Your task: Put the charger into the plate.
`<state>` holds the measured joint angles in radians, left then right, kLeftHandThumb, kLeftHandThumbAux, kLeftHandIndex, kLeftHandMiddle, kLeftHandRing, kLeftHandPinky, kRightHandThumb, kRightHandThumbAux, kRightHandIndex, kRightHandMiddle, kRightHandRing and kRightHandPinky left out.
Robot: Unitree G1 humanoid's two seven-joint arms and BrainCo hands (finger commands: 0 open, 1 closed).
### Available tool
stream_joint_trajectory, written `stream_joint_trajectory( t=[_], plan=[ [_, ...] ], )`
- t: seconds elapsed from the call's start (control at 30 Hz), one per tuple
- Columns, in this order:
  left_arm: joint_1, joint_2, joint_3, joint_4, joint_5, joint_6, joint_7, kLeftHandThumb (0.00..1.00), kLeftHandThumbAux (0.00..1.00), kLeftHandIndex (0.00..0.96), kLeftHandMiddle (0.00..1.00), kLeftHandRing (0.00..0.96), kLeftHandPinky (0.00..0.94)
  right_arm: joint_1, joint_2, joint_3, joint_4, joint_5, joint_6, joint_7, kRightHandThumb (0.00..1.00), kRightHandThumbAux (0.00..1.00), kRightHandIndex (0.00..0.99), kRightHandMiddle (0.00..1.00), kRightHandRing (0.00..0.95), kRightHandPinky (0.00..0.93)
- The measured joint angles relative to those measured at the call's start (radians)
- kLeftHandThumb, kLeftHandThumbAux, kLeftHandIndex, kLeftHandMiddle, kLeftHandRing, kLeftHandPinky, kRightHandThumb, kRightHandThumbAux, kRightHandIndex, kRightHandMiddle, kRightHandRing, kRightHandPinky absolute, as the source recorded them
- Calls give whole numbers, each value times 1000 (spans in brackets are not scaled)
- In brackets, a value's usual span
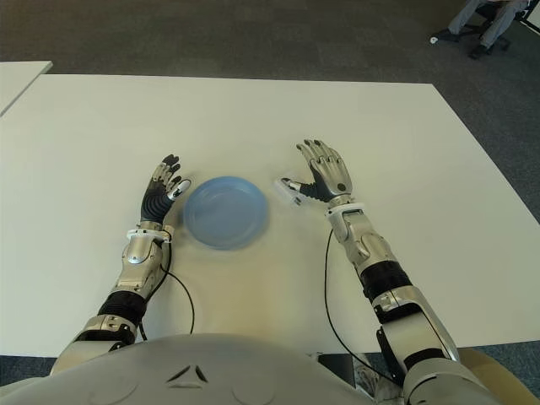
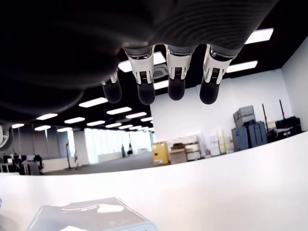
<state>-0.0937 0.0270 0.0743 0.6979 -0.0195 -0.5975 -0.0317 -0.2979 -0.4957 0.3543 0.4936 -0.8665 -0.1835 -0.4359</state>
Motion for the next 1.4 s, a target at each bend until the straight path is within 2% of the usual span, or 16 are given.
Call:
stream_joint_trajectory(
  t=[0.3, 0.5, 0.73, 1.1, 1.4],
  plan=[
    [0, 0, 0, 0, 0, -1, 0, 0, 570, 4, 90, 85, 83, -8, 21, 0, -15, 2, 39, 8, 311, 229, 0, 0, 0, 21],
    [1, 0, -1, 0, 0, -1, 0, 0, 572, 2, 87, 83, 81, -3, 36, 0, -59, 1, 112, 58, 292, 230, 0, 0, 0, 54],
    [0, 0, -1, 0, 0, -1, 0, 0, 577, 2, 86, 81, 73, 36, 60, 11, -128, -7, 189, 100, 277, 219, 0, 0, 0, 83],
    [0, -1, 0, 0, -1, -1, 0, 0, 582, 4, 89, 83, 73, 96, 99, 25, -217, -14, 319, 208, 276, 235, 0, 0, 0, 58],
    [-2, -2, 2, 2, -2, -6, 0, 0, 578, 4, 91, 86, 83, 123, 121, 39, -285, -16, 413, 305, 278, 253, 0, 0, 0, 119]
  ],
)
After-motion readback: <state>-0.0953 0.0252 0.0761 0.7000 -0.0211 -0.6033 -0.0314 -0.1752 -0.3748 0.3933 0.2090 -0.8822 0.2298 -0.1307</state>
